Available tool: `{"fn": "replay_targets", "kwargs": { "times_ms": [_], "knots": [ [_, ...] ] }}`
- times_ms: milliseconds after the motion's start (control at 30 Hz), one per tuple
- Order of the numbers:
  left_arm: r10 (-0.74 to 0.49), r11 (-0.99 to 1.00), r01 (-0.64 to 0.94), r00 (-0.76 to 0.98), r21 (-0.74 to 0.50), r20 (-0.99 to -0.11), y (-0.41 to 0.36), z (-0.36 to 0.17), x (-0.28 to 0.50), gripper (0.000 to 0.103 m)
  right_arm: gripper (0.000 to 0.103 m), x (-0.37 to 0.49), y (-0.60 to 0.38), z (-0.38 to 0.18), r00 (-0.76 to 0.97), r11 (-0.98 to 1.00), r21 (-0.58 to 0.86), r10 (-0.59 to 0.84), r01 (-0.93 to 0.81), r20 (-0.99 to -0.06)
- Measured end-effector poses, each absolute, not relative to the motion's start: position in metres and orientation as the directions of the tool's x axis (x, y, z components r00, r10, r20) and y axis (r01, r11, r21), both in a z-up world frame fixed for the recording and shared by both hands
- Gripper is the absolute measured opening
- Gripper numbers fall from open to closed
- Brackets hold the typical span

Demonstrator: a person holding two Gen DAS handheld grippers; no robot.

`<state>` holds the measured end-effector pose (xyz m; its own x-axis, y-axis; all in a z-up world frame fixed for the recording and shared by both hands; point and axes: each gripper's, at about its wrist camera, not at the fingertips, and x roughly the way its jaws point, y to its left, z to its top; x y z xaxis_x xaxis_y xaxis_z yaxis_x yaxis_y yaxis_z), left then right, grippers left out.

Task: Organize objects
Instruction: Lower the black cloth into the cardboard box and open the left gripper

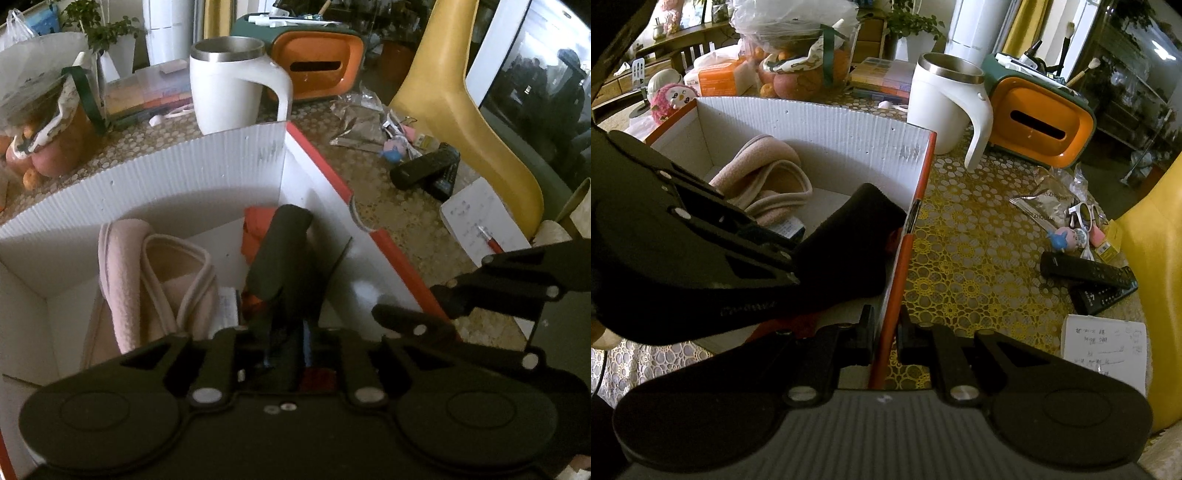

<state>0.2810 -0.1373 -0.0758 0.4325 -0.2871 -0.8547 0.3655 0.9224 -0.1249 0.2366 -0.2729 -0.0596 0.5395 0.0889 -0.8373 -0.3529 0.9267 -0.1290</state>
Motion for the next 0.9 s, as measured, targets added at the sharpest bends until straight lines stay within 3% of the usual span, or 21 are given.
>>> {"fn": "replay_targets", "kwargs": {
  "times_ms": [533,900],
  "knots": [
    [-0.284,0.932,0.347,0.529,-0.101,-0.799,-0.108,-0.039,0.262,0.043,0.011,0.237,-0.273,-0.059,0.539,0.926,-0.128,0.090,-0.354,-0.837],
    [-0.253,0.953,0.292,0.622,-0.080,-0.741,-0.054,-0.007,0.237,0.048,0.011,0.236,-0.272,-0.059,0.540,0.922,-0.135,0.090,-0.363,-0.837]
  ]
}}
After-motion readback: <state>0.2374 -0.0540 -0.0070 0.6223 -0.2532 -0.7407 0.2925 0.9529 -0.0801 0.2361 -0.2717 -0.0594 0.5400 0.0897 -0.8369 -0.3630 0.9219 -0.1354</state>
